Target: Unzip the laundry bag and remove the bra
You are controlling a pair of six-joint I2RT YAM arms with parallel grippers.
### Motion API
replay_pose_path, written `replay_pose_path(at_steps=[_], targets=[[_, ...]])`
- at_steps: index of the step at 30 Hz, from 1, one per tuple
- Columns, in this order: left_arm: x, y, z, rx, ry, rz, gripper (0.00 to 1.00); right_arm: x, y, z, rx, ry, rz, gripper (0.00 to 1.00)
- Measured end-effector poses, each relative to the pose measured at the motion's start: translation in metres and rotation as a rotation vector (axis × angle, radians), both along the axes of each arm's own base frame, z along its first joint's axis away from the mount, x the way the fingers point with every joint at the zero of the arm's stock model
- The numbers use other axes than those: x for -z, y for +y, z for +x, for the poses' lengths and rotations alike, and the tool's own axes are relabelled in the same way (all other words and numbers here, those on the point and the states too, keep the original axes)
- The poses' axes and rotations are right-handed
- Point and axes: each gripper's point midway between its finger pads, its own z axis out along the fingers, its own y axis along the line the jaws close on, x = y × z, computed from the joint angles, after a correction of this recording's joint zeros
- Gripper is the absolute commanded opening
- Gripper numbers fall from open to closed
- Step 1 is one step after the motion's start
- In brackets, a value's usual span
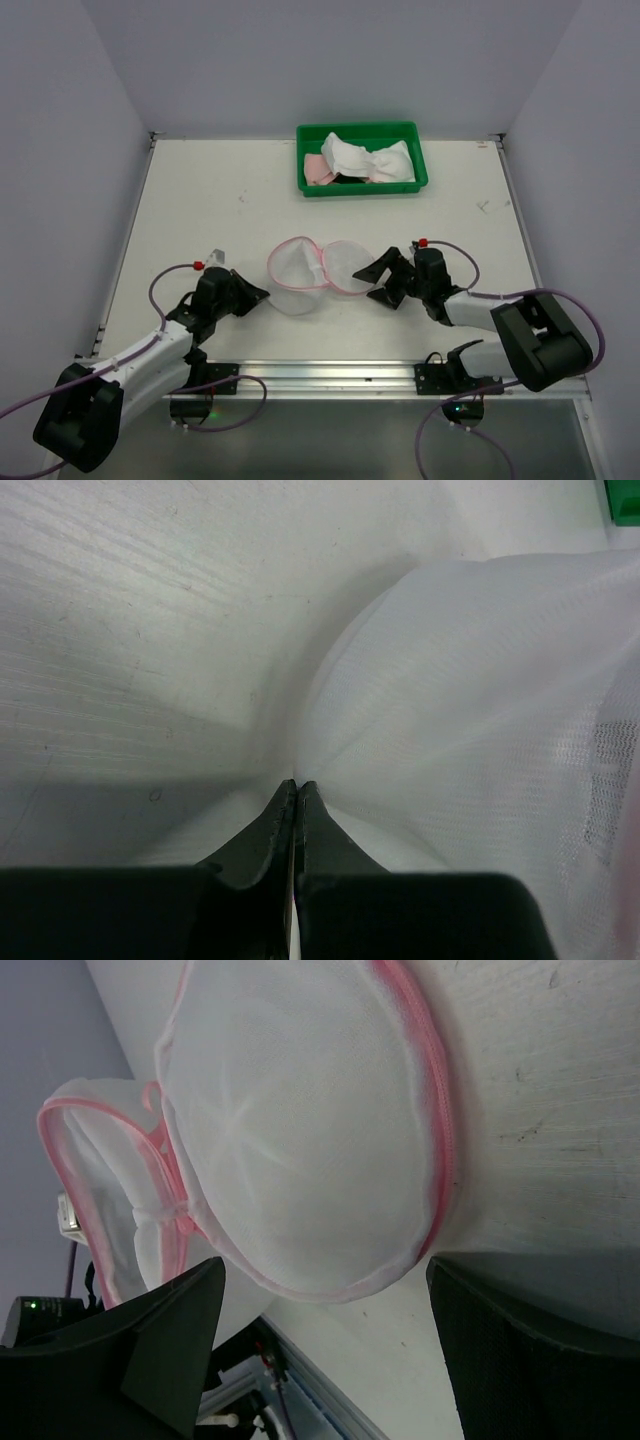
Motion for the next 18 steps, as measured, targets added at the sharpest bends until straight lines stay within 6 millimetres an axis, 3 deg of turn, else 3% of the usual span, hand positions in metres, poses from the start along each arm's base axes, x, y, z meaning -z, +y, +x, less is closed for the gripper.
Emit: replay_pose_path(at_steps=[8,11,17,18], targets=[[0.001,0.000,-0.001,0.000,0.003,0.001,0.00,0.001,0.009,0.002,0.023,0.023,0.080,0.78],[0.002,0.001,-0.001,0.000,0.004,0.002,0.00,0.003,0.010,0.003,0.029,0.031,0.087,0.67],[0.004,0.001,-0.003,0.000,0.007,0.003,0.00,0.014,0.007,0.001,0.038,0.059,0.064,0.34],[0.003,0.001,-0.003,0.000,0.003,0.001,0.00,0.015,0.007,0.001,0.042,0.060,0.060,0.25]])
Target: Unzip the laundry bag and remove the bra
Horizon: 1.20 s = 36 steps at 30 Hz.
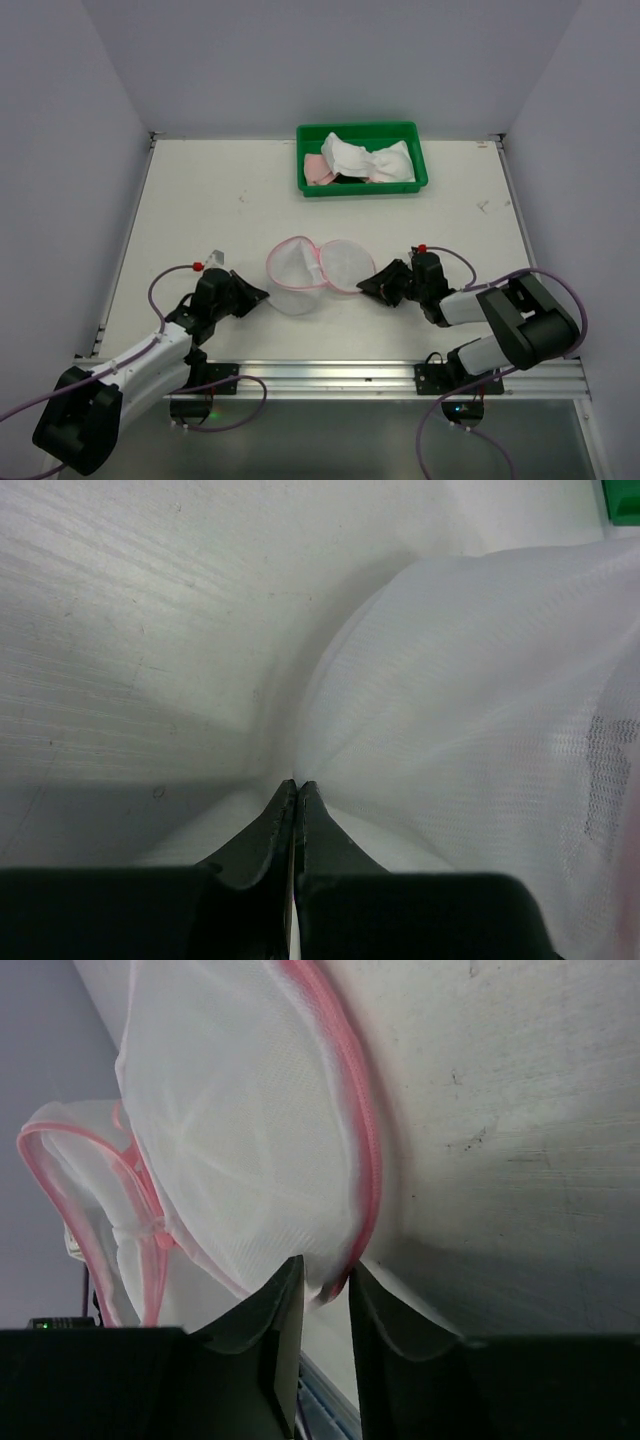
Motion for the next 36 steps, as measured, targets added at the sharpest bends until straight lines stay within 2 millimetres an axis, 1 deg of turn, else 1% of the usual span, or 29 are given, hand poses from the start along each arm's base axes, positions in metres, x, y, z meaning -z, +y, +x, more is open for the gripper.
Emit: replay_pose_path(at_steps=[1,2,5,10,13,16,18,19,20,23,25,27,29,31,36], targets=[[-0.001,0.000,0.001,0.000,-0.006,-0.002,0.00,0.001,0.000,0.000,0.001,-0.002,-0.004,0.20],[-0.002,0.000,0.001,0.000,-0.008,-0.004,0.00,0.001,-0.001,0.000,0.000,-0.004,-0.005,0.11],[-0.003,-0.001,0.001,0.000,-0.013,-0.006,0.00,0.003,-0.002,0.001,0.004,-0.005,-0.014,0.00],[-0.003,0.000,0.001,0.002,-0.013,-0.004,0.00,0.003,-0.004,0.003,0.009,-0.024,-0.031,0.00],[-0.002,0.000,0.000,0.004,-0.009,0.000,0.00,-0.004,-0.007,0.005,0.004,-0.071,-0.056,0.00],[0.001,0.001,-0.001,0.012,-0.003,0.016,0.00,-0.022,-0.011,0.010,-0.011,-0.162,-0.118,0.00],[0.001,0.002,-0.001,0.023,0.003,0.037,0.00,-0.044,-0.013,0.019,-0.018,-0.253,-0.185,0.00],[-0.001,0.002,0.001,0.031,0.005,0.050,0.00,-0.059,-0.013,0.024,-0.022,-0.311,-0.212,0.00],[-0.003,0.001,0.003,0.041,0.003,0.062,0.00,-0.075,-0.015,0.030,-0.021,-0.370,-0.245,0.00],[-0.017,-0.003,0.015,0.069,-0.021,0.088,0.00,-0.116,-0.016,0.041,-0.035,-0.501,-0.345,0.00],[-0.027,-0.008,0.025,0.086,-0.041,0.101,0.00,-0.139,-0.017,0.047,-0.051,-0.571,-0.425,0.00],[-0.035,-0.012,0.034,0.102,-0.057,0.114,0.00,-0.154,-0.016,0.049,-0.082,-0.623,-0.507,0.00],[-0.039,-0.016,0.041,0.122,-0.064,0.127,0.00,-0.162,-0.013,0.049,-0.124,-0.663,-0.583,0.00],[-0.041,-0.021,0.045,0.146,-0.067,0.136,0.00,-0.162,-0.009,0.048,-0.178,-0.687,-0.654,0.00],[-0.040,-0.042,0.049,0.221,-0.065,0.151,0.00,-0.147,0.007,0.041,-0.362,-0.736,-0.810,0.00]])
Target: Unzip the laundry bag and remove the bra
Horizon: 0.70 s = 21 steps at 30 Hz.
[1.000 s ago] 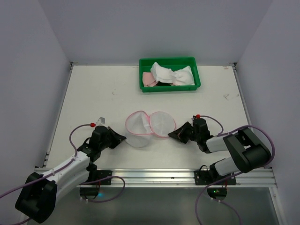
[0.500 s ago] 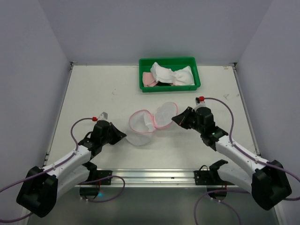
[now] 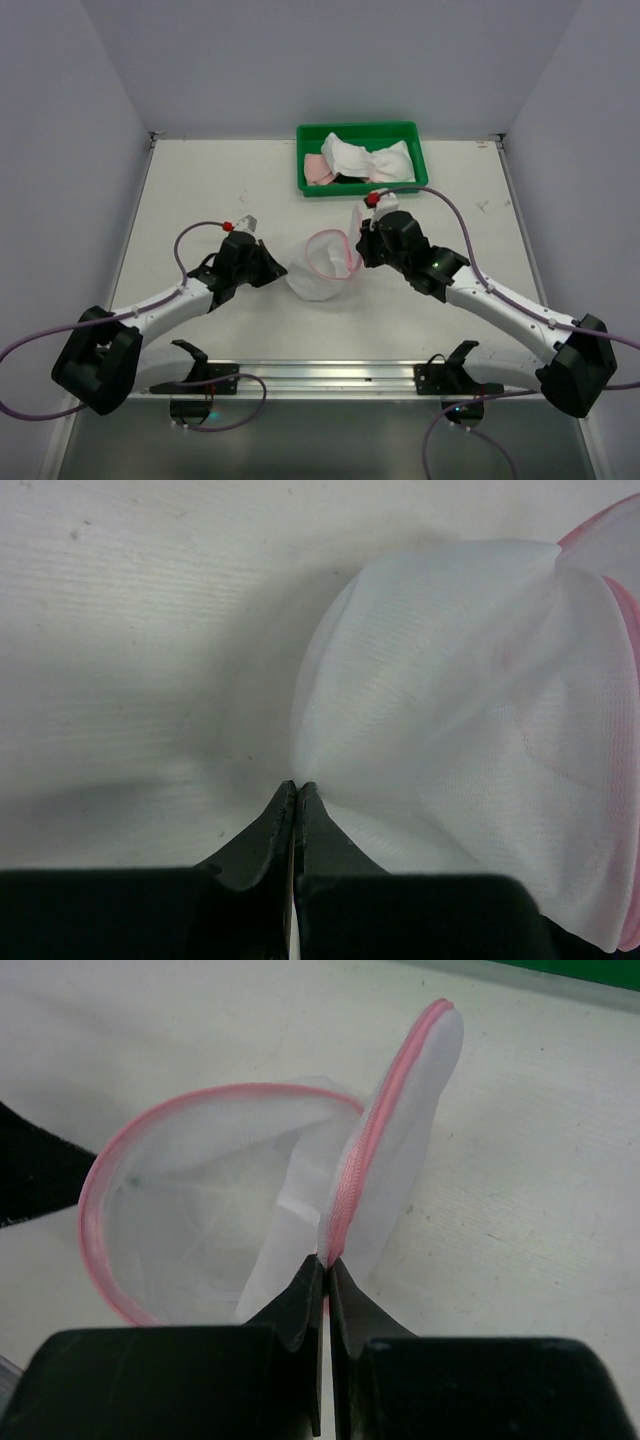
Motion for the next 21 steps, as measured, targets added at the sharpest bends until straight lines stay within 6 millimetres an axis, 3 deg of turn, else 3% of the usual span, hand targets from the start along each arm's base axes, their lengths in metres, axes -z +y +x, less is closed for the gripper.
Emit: replay_pose_path(at_steps=[8,21], targets=[[0.012,-0.014,0.000,0.046,0.023,0.004,0.00,0.000,0.043,-0.015,-0.254,-0.085,-0.214,0.00],[0.026,-0.016,0.003,0.045,0.038,0.010,0.00,0.020,0.096,-0.056,-0.641,-0.087,-0.310,0.00]])
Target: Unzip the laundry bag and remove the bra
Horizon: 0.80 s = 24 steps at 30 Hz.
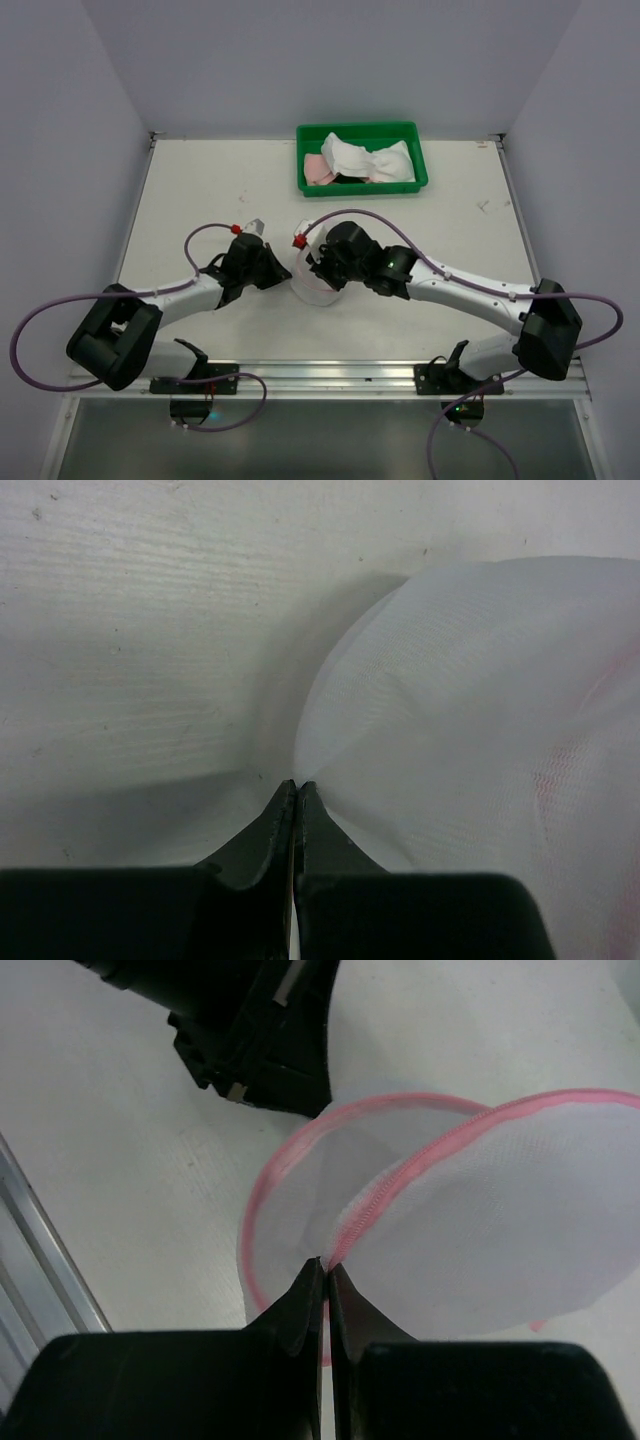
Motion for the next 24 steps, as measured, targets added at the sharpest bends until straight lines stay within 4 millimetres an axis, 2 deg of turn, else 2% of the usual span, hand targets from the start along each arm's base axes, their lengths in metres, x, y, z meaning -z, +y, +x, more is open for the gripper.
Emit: replay_pose_path(at_steps=[15,20,24], targets=[[0.024,0.004,-0.009,-0.005,0.008,-0.008,0.00,0.059,0.029,-0.037,-0.253,0.191,-0.062,0.00],[0.025,0.004,-0.009,-0.010,-0.011,-0.028,0.00,0.075,0.041,-0.039,-0.304,0.239,-0.077,0.00],[0.025,0.004,-0.010,-0.020,-0.016,-0.047,0.00,0.088,0.043,-0.044,-0.324,0.275,-0.095,0.00]])
